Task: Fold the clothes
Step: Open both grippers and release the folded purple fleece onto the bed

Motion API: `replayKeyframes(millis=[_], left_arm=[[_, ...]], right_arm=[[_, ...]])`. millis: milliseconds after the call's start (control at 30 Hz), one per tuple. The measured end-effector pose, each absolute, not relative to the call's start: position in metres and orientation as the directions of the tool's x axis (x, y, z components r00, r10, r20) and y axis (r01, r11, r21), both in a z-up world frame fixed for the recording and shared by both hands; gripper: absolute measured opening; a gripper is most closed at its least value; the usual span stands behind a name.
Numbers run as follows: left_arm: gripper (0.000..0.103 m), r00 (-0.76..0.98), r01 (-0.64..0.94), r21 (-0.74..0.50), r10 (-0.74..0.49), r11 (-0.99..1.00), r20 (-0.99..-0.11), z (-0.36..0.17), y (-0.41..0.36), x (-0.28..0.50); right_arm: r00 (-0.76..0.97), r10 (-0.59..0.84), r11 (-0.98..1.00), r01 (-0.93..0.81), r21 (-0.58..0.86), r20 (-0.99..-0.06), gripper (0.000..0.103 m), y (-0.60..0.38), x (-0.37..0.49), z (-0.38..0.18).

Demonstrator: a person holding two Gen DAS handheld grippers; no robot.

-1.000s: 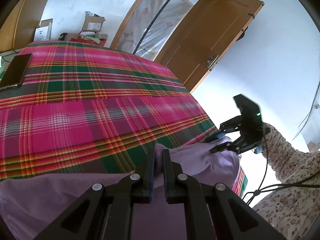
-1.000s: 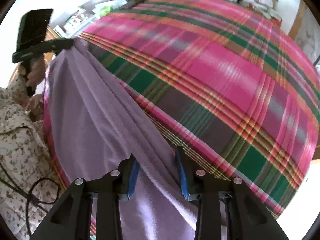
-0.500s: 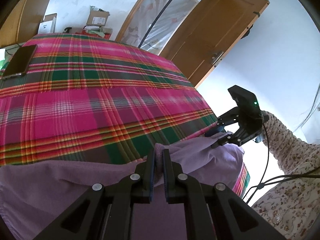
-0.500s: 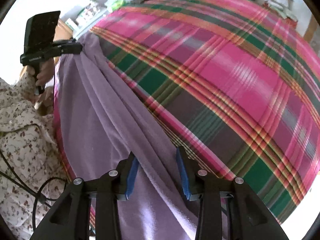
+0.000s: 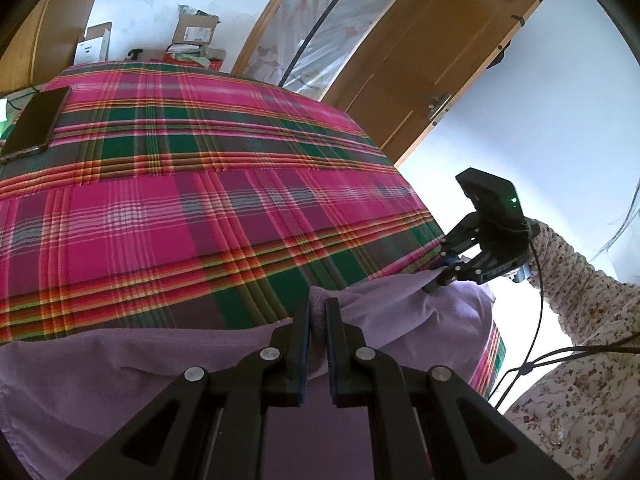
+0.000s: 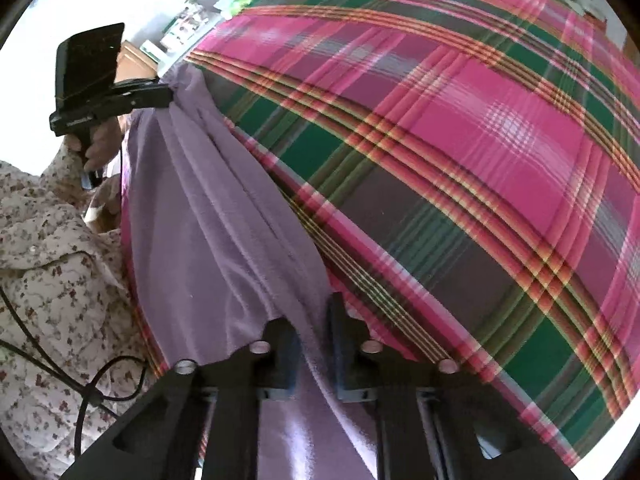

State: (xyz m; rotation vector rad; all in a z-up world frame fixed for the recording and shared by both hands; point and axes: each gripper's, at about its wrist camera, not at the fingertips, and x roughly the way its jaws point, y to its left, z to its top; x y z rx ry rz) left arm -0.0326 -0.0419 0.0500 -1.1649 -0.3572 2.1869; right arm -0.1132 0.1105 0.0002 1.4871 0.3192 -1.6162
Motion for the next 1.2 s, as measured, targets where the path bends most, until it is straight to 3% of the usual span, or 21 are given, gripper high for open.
replayKeyframes(millis=[467,833,1000,1200], left_arm=[[0.008,-0.420,-0.383,-0.428,0.567,-0.818,-0.708,0.054,-0.018,-0.088],[0.008,-0.356,-0.279,-0.439,0.517,-0.854,-0.779,0.018,-0.007,-0.125],[0.011,-0.353,-0.249,-0.443,0.507,-0.861,-0.786,0.017,-0.009,-0.125],[0.013,-0.407,-0.195,-0.432,0.473,-0.881,-0.781,0.032,-0.023,-0.117]], right_arm=[[-0.177,-0.447,-0.696,0.684,0.216,-0.877,0.007,0.120,-0.102,0.017],[-0.172,-0.423,-0.754,0.612,0.240,-0.890,0.008,0.126,-0.118,-0.014],[-0.212,-0.411,-0.791,0.567,0.231,-0.887,0.026,0.134,-0.116,-0.012],[-0.339,-0.357,-0.873,0.453,0.181,-0.870,0.030,0.158,-0.094,0.001]])
